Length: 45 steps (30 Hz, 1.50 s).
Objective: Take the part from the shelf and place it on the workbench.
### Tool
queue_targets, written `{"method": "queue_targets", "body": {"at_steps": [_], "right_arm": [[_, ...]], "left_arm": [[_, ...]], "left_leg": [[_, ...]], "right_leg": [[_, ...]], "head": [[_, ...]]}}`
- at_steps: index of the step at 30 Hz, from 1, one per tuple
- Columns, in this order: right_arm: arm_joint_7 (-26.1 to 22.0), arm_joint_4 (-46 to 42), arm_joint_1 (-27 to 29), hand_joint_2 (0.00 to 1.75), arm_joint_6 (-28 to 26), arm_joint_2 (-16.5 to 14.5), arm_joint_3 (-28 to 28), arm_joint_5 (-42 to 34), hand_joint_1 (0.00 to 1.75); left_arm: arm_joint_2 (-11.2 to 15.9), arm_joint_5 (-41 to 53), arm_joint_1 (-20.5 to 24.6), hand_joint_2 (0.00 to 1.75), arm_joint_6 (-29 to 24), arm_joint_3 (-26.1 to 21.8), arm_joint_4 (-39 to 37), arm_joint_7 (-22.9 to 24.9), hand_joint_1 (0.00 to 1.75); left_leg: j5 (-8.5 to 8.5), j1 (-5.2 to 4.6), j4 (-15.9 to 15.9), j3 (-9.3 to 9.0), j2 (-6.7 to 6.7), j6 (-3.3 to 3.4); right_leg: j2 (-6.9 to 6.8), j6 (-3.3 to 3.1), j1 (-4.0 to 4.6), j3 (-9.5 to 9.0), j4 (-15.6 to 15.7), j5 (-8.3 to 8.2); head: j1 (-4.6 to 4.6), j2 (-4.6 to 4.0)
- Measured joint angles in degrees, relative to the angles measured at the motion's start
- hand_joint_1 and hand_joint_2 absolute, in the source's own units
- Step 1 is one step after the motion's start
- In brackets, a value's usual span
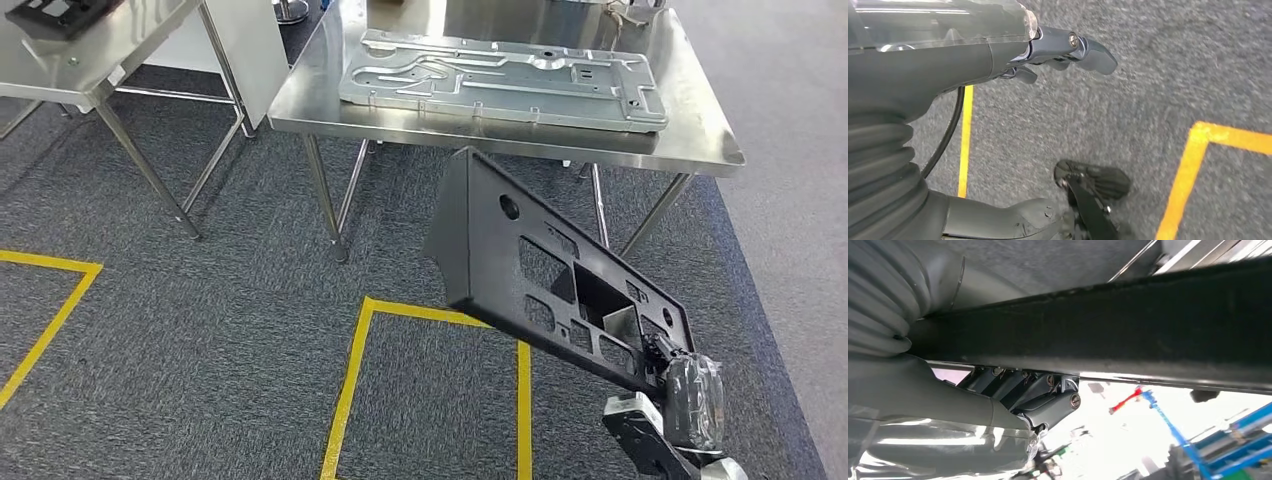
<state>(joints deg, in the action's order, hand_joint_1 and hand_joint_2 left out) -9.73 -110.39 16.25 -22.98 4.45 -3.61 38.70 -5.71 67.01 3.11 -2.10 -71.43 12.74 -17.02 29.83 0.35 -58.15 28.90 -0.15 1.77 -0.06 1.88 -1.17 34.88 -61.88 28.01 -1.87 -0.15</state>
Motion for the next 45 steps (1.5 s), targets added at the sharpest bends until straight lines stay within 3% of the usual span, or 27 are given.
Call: {"method": "queue_targets", "body": {"at_steps": [2, 6, 8, 10, 11, 12, 14, 15, 17, 18, 21, 23, 25, 26, 27, 29, 31, 35, 37, 39, 41, 42, 43, 44, 45], "right_arm": [[1.21, 0.98, -0.92, 1.75, 0.63, -1.79, -1.10, 1.05, 1.75], [3.45, 2.77, -2.89, 1.75, 2.59, -4.08, -3.16, 2.59, 1.75], [4.32, 3.53, -4.15, 1.75, 3.42, -4.30, -4.13, 3.21, 1.75], [4.74, 4.27, -4.91, 1.75, 3.79, -4.30, -4.94, 3.48, 1.75], [4.83, 4.58, -5.05, 1.75, 3.87, -4.30, -5.23, 3.50, 1.75], [4.85, 4.85, -5.13, 1.75, 3.92, -4.30, -5.46, 3.51, 1.75], [4.88, 5.27, -5.29, 1.75, 4.02, -4.30, -5.75, 3.51, 1.75], [4.88, 5.45, -5.42, 1.75, 4.06, -4.30, -5.84, 3.51, 1.75], [4.90, 5.78, -5.76, 1.75, 4.15, -4.31, -5.99, 3.52, 1.75], [4.93, 5.96, -5.87, 1.75, 4.20, -4.43, -6.07, 3.60, 1.75], [5.52, 6.32, -6.20, 1.75, 4.69, -5.06, -6.50, 4.36, 1.75], [6.25, 6.62, -7.15, 1.75, 5.53, -5.62, -6.83, 5.01, 1.75], [7.00, 7.29, -8.38, 1.75, 6.61, -6.20, -7.02, 5.49, 1.75], [7.38, 7.76, -8.89, 1.75, 7.11, -6.48, -7.04, 5.75, 1.75], [7.73, 8.26, -9.37, 1.75, 7.54, -6.78, -7.04, 6.05, 1.75], [8.42, 9.31, -10.58, 1.75, 8.21, -7.40, -7.02, 6.65, 1.75], [9.25, 10.81, -12.45, 1.75, 8.76, -8.12, -6.97, 7.36, 1.75], [12.54, 13.86, -16.92, 1.75, 10.77, -8.92, -5.57, 11.55, 1.75], [14.25, 15.67, -20.62, 1.75, 12.38, -8.81, -3.71, 14.28, 1.75], [15.89, 18.08, -25.29, 1.75, 14.25, -8.43, -0.82, 16.54, 1.75], [17.29, 20.71, -29.71, 1.75, 16.12, -8.11, 2.90, 18.17, 1.75], [17.87, 21.93, -31.66, 1.75, 17.00, -8.04, 4.77, 18.76, 1.75], [18.34, 23.03, -33.38, 1.75, 17.78, -8.02, 6.44, 19.22, 1.75], [18.72, 23.96, -34.87, 1.75, 18.41, -8.01, 7.86, 19.55, 1.75], [19.03, 24.77, -36.13, 1.75, 18.92, -7.99, 9.08, 19.75, 1.75]], "left_arm": [[0.14, 0.30, 0.17, 1.75, 0.06, 0.01, 0.01, -0.01, 0.00], [0.44, 0.74, 0.31, 1.75, 0.26, 0.02, 0.00, 0.01, 0.00], [0.64, 0.79, 0.48, 1.75, 0.45, 0.02, 0.00, -0.01, 0.00], [0.84, 0.82, 0.45, 1.75, 0.61, 0.02, 0.00, -0.01, 0.00], [0.91, 0.85, 0.32, 1.75, 0.67, 0.02, 0.00, -0.01, 0.00], [0.95, 0.87, 0.20, 1.75, 0.69, 0.02, 0.00, 0.00, 0.00], [1.03, 0.90, 0.04, 1.75, 0.72, 0.02, 0.00, 0.00, 0.00], [1.14, 0.90, 0.04, 1.75, 0.73, 0.02, 0.00, -0.01, 0.00], [1.33, 0.89, 0.08, 1.75, 0.76, 0.02, 0.00, 0.00, 0.00], [1.45, 0.88, 0.03, 1.75, 0.78, 0.02, 0.00, 0.00, 0.00], [1.62, 0.93, -0.22, 1.75, 0.81, 0.01, 0.00, 0.09, 0.00], [1.62, 1.13, 0.02, 1.75, 0.85, 0.02, 0.00, 0.30, 0.00], [1.62, 1.35, 0.22, 1.75, 0.85, 0.02, 0.00, 0.63, 0.00], [1.62, 1.43, 0.24, 1.75, 0.85, 0.02, 0.00, 0.78, 0.00], [1.62, 1.50, 0.21, 1.75, 0.86, 0.02, 0.00, 0.88, 0.00], [1.62, 1.74, 0.12, 1.75, 0.87, 0.02, 0.00, 0.93, 0.00], [1.56, 2.20, 0.28, 1.75, 0.64, 0.06, 0.00, 0.91, 0.00], [0.05, 3.81, 1.10, 1.75, -1.94, 0.57, -0.01, 1.14, 0.00], [-0.62, 4.33, 1.51, 1.75, -2.42, 0.98, -0.03, 1.33, 0.00], [-1.10, 4.75, 1.89, 1.75, -2.25, 1.42, -0.05, 1.37, 0.00], [-1.32, 4.98, 1.96, 1.75, -2.12, 1.67, -0.07, 1.40, 0.00], [-1.36, 5.03, 1.90, 1.75, -2.12, 1.70, -0.07, 1.44, 0.00], [-1.37, 5.09, 1.86, 1.75, -2.12, 1.73, -0.07, 1.48, 0.00], [-1.37, 5.14, 1.84, 1.75, -2.12, 1.74, -0.07, 1.51, 0.00], [-1.37, 5.18, 1.83, 1.75, -2.12, 1.74, -0.07, 1.55, 0.00]], "left_leg": [[0.43, -0.02, -0.01, -0.51, 0.01, -0.75], [1.55, 0.05, -2.68, -0.47, 0.06, -2.04], [4.39, 0.21, -8.61, 2.71, 0.06, -2.33], [6.95, 0.21, -15.25, 7.21, 0.07, -2.46], [6.85, 0.21, -16.57, 8.64, 0.08, -2.41], [5.44, 0.19, -15.79, 9.12, 0.07, -2.27], [0.17, -0.01, -9.26, 7.58, 0.08, -1.61], [-1.46, -0.25, -6.04, 6.67, 0.11, -1.18], [-1.84, -0.73, -2.65, 5.64, 0.05, -0.34], [-1.43, -0.83, -2.33, 5.55, 0.00, -0.05], [-2.41, -0.40, -0.95, 3.69, -0.08, 0.69], [-2.24, -0.19, -0.54, 2.81, -0.03, 0.99], [-1.71, -0.12, -0.51, 2.45, -0.03, 1.06], [-1.35, -0.08, -0.51, 2.14, -0.04, 0.96], [-0.91, -0.01, -0.52, 1.67, -0.07, 0.79], [0.09, 0.22, -0.52, 0.33, -0.11, 0.27], [0.96, 0.35, -0.45, -0.65, -0.08, -0.39], [1.39, 0.27, -0.43, -1.35, 0.04, -1.91], [1.43, 0.37, -3.87, 0.22, 0.05, -2.30], [2.72, 0.45, -10.88, 4.97, 0.04, -2.42], [5.16, 0.42, -16.14, 9.88, 0.05, -2.34], [5.62, 0.35, -16.53, 11.37, 0.05, -2.17], [4.89, 0.21, -15.20, 12.03, 0.05, -1.85], [2.82, 0.01, -12.48, 12.01, 0.05, -1.36], [-0.64, -0.31, -8.89, 11.64, 0.08, -0.74]], "right_leg": [[-0.11, -0.80, 0.41, -0.75, 2.49, -0.01], [0.02, -2.64, 0.39, -2.12, 3.12, -0.25], [0.00, -3.21, 0.48, -2.74, 3.28, 0.08], [0.02, -3.52, 0.70, -3.10, 3.26, 0.57], [0.06, -3.58, 0.82, -3.39, 3.26, 0.87], [0.10, -3.60, 0.95, -3.83, 3.26, 1.22], [0.13, -3.53, 1.18, -4.98, 3.31, 2.07], [0.11, -3.41, 1.30, -5.52, 3.33, 2.45], [0.12, -2.89, 1.34, -6.03, 3.39, 2.96], [0.15, -2.53, 1.38, -6.18, 3.11, 2.90], [0.19, -1.47, 1.31, -6.20, 0.91, 3.28], [0.18, -0.84, 0.99, -3.62, -3.55, 5.35], [0.16, -0.16, 0.58, 0.94, -9.41, 7.71], [0.14, 0.17, 0.36, 2.71, -10.98, 7.86], [0.12, 0.48, 0.16, 3.60, -10.75, 6.80], [0.08, 0.85, -0.17, 2.71, -5.23, 1.75], [0.02, 0.55, 0.01, 1.37, 0.14, -1.40], [0.26, -1.73, 0.38, 0.54, 2.30, -1.64], [0.53, -2.52, 0.22, -0.46, 2.77, -1.34], [0.83, -3.07, 0.26, -1.25, 3.00, -0.85], [1.16, -3.33, 0.50, -2.16, 3.01, -0.06], [1.27, -3.39, 0.68, -2.83, 3.01, 0.46], [1.33, -3.42, 0.87, -3.60, 3.01, 1.02], [1.31, -3.42, 1.07, -4.43, 3.04, 1.62], [1.22, -3.41, 1.26, -5.19, 3.07, 2.23]], "head": [[-0.01, 0.00], [-0.02, 0.00], [-0.02, 0.00], [-0.02, 0.00], [-0.02, 0.00], [-0.03, 0.00], [-0.02, 0.00], [-0.01, 0.00], [-0.01, 0.00], [-0.01, 0.00], [0.00, 0.00], [0.00, 0.00], [-0.01, 0.00], [-0.01, 0.00], [-0.01, 0.00], [-0.01, 0.00], [-0.01, 0.00], [-0.01, 0.00], [-0.02, 0.00], [-0.03, 0.00], [-0.03, 0.00], [-0.03, 0.00], [-0.03, 0.00], [-0.03, 0.00], [-0.03, 0.00]]}}
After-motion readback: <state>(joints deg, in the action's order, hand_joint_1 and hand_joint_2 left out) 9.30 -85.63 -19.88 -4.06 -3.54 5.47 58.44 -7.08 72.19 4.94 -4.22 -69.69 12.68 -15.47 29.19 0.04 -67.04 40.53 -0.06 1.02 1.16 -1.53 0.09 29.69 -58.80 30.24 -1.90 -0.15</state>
